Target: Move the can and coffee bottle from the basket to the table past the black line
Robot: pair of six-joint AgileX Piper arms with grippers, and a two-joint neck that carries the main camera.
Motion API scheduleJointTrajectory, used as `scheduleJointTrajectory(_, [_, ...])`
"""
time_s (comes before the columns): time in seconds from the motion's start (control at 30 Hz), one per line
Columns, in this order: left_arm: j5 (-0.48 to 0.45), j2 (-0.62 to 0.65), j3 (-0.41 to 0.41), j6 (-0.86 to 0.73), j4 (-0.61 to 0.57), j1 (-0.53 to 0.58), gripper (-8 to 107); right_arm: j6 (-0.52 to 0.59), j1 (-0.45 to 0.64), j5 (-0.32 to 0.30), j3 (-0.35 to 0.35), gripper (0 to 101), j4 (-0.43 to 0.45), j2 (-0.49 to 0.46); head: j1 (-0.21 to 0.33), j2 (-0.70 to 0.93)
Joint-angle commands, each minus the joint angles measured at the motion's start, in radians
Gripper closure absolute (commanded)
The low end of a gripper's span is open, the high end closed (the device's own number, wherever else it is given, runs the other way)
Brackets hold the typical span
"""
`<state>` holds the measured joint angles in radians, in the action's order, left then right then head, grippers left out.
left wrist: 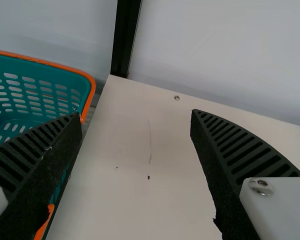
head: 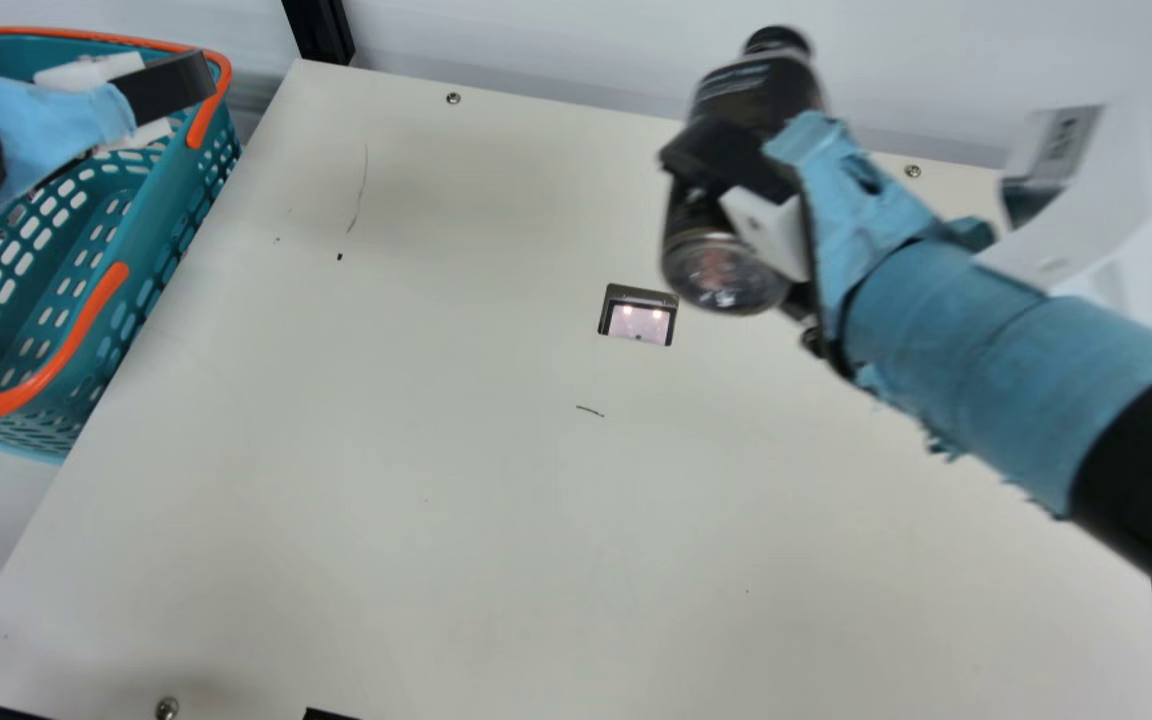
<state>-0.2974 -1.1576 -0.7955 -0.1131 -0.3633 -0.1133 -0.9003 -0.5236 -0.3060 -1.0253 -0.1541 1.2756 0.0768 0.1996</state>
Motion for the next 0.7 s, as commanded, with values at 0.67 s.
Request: scheduleJointTrajectory(0.67, [0.0, 0.0, 0.0, 0.0, 0.0, 0.0, 9, 0.071, -0.003, -0.062, -0.009, 101, 0.392, 0.016, 0.003, 0.006])
